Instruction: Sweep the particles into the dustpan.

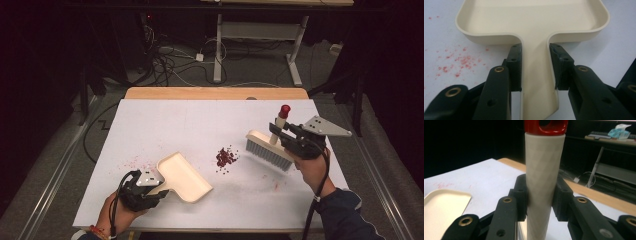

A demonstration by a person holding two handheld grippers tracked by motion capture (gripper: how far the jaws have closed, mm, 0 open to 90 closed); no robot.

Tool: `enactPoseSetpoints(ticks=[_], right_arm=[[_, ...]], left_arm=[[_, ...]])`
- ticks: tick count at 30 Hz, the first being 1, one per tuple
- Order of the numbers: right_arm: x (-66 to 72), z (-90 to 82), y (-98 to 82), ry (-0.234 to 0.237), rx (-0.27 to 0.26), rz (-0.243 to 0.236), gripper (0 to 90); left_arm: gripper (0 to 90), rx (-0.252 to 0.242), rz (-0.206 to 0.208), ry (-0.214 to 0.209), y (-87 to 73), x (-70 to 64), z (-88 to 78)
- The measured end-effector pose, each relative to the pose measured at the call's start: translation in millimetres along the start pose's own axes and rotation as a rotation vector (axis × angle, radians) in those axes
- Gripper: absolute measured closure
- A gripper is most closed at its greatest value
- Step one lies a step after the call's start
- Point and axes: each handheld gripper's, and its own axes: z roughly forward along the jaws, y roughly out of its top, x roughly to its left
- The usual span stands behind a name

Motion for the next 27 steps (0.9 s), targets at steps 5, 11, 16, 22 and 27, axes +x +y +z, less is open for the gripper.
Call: enactPoseSetpoints(ticks=[5, 11, 16, 22, 27], right_arm=[[-0.6, 26.6, 4.7, -0.009, -0.015, -0.005, 69.8], [-3.0, 54.6, 1.7, -0.025, -0.038, 0.020, 69.8], [1.7, 81.5, -5.2, -0.062, -0.017, 0.001, 69.7], [17.5, 92.0, -6.6, -0.041, -0.009, -0.031, 69.7], [40.1, 94.7, -7.9, -0.001, 0.000, -0.070, 69.2]], left_arm=[[63.9, 0.000, 0.014, -0.004, 3.9, -4.3, 4.5], [63.9, -0.001, 0.017, -0.012, 6.0, -8.2, 9.2], [63.9, 0.005, 0.023, -0.016, 11.0, -13.2, 15.9], [63.9, 0.009, 0.002, -0.012, 14.9, -16.1, 19.0], [63.9, 0.016, 0.004, -0.002, 19.7, -20.8, 22.2]])
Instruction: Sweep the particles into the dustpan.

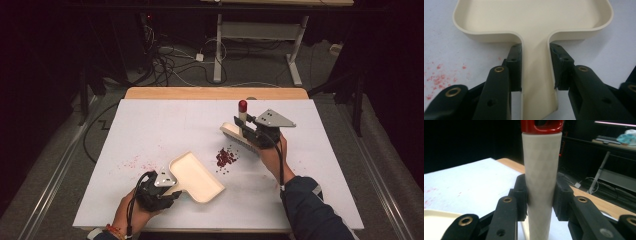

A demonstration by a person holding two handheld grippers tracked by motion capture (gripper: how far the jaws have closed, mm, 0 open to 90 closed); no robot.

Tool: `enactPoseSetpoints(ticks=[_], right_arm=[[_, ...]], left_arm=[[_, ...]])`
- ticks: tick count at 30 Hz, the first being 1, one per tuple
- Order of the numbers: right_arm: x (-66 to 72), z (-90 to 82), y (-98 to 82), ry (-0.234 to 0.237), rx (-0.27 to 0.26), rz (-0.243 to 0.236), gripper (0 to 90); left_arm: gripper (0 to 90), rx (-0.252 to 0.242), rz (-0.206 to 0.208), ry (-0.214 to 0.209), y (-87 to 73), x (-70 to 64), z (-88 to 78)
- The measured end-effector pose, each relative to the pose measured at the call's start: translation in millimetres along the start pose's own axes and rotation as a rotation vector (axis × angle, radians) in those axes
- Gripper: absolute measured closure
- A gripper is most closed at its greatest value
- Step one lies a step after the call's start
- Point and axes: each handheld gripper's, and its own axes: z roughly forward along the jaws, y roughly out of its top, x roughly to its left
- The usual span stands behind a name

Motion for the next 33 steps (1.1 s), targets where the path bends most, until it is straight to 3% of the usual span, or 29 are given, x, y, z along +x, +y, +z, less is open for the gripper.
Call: enactPoseSetpoints(ticks=[6, 15, 33], right_arm=[[11.5, -3.5, -1.3, 0.050, -0.002, 0.004, 68.4], [40.2, -9.9, 0.9, 0.123, 0.004, 0.011, 67.8], [76.6, -18.6, 1.4, 0.126, 0.012, -0.003, 67.6]], left_arm=[[63.8, -0.006, -0.002, 0.011, 3.3, -3.7, 2.9], [63.8, -0.012, -0.020, 0.012, 8.7, -7.9, 10.1], [63.7, 0.012, -0.036, 0.022, 25.5, -14.3, 25.7]])
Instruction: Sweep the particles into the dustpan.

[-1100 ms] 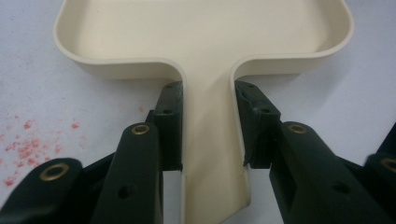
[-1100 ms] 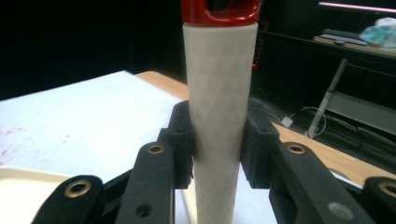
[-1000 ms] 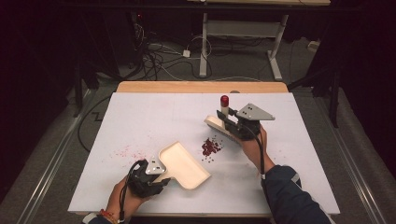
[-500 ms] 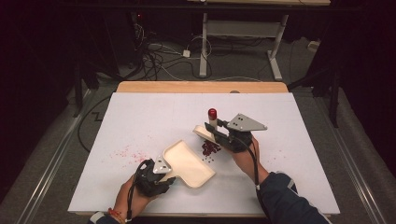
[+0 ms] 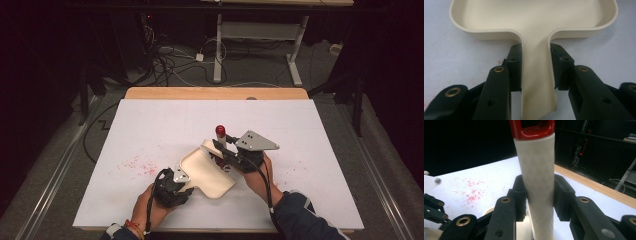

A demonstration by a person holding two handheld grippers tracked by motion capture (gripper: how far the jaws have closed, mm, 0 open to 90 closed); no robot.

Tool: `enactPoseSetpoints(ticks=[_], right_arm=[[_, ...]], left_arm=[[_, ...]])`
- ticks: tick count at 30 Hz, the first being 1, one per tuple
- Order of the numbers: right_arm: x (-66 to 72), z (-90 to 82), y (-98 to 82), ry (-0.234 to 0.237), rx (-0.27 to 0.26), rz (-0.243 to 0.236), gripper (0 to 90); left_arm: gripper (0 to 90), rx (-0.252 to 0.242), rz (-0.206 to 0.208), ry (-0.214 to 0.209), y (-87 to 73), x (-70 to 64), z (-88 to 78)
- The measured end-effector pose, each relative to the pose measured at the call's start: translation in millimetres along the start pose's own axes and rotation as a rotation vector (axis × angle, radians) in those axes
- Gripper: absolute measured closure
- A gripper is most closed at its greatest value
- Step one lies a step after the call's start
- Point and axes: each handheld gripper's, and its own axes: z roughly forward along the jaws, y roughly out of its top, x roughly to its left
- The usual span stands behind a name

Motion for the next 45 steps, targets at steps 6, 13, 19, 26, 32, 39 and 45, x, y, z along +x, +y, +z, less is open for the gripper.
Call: enactPoseSetpoints(ticks=[6, 13, 19, 26, 32, 39, 45], right_arm=[[12.3, -4.9, -0.1, 0.002, -0.013, 0.001, 67.7], [23.8, -8.4, 1.5, 0.012, -0.009, -0.008, 67.8], [30.9, -10.5, 2.2, 0.037, -0.018, -0.014, 68.0], [31.9, -12.5, 3.1, 0.055, -0.034, 0.024, 68.4], [31.6, -13.9, 5.0, 0.074, -0.040, 0.043, 69.3], [26.9, -17.0, 8.0, 0.067, -0.064, 0.039, 69.7], [16.0, -24.5, 14.3, 0.044, -0.109, 0.040, 69.7]], left_arm=[[63.7, 0.009, -0.005, -0.005, 6.1, -0.9, 5.8], [63.4, 0.012, -0.024, -0.019, 7.3, 4.9, 9.5], [63.3, 0.017, -0.018, -0.019, 7.8, 6.2, 11.7], [63.4, 0.018, -0.012, -0.012, 8.1, 4.2, 13.5], [63.4, 0.017, -0.009, -0.016, 7.3, 4.9, 14.1], [63.6, 0.022, 0.002, -0.019, 6.9, 5.8, 15.5], [63.7, 0.024, 0.012, -0.024, 5.5, 7.3, 13.8]])
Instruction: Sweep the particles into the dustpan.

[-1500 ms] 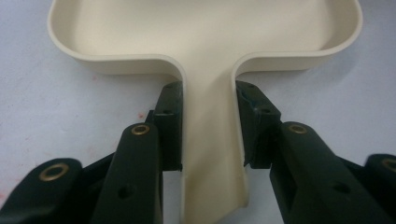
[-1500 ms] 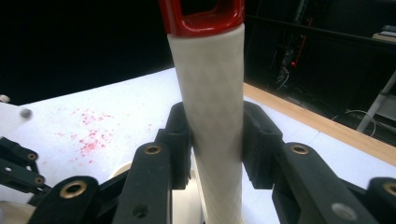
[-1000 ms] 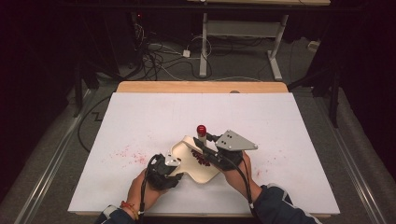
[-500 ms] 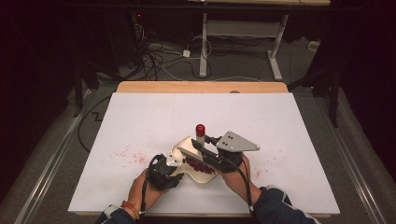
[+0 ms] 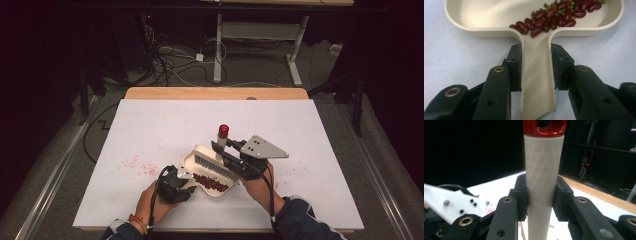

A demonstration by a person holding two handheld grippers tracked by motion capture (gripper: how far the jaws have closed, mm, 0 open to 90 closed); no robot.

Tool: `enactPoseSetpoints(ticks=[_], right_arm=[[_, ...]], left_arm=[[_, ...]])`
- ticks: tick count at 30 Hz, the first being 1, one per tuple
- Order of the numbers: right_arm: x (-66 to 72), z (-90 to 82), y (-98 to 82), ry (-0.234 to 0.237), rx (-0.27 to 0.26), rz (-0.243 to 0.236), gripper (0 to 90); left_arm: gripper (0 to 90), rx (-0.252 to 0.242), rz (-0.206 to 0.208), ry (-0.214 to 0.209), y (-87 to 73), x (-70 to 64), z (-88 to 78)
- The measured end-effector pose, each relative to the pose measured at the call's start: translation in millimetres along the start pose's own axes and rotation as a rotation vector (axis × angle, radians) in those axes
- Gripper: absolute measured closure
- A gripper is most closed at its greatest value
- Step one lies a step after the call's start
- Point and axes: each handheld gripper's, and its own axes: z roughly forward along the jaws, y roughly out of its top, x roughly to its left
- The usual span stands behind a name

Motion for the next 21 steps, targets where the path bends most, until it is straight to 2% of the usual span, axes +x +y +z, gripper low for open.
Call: enactPoseSetpoints(ticks=[7, 8, 14, 18, 21], right_arm=[[-15.8, -18.6, 10.3, -0.034, -0.034, 0.014, 69.7], [-21.7, -26.3, 9.9, -0.051, -0.036, 0.008, 69.7], [-35.8, -43.3, 1.6, -0.089, -0.006, 0.019, 69.7], [-47.0, -68.5, -7.1, -0.127, 0.007, 0.031, 69.7], [-49.6, -80.7, -10.0, -0.138, 0.020, 0.025, 69.7]], left_arm=[[63.7, 0.016, 0.033, -0.010, -7.4, -0.1, -6.8], [63.7, 0.023, 0.046, -0.017, -8.2, -1.6, -8.6], [63.7, 0.042, 0.086, -0.028, -10.6, -8.9, -12.1], [63.7, 0.049, 0.104, -0.033, -9.6, -15.2, -12.8], [63.6, 0.050, 0.111, -0.032, -9.0, -19.0, -11.6]])
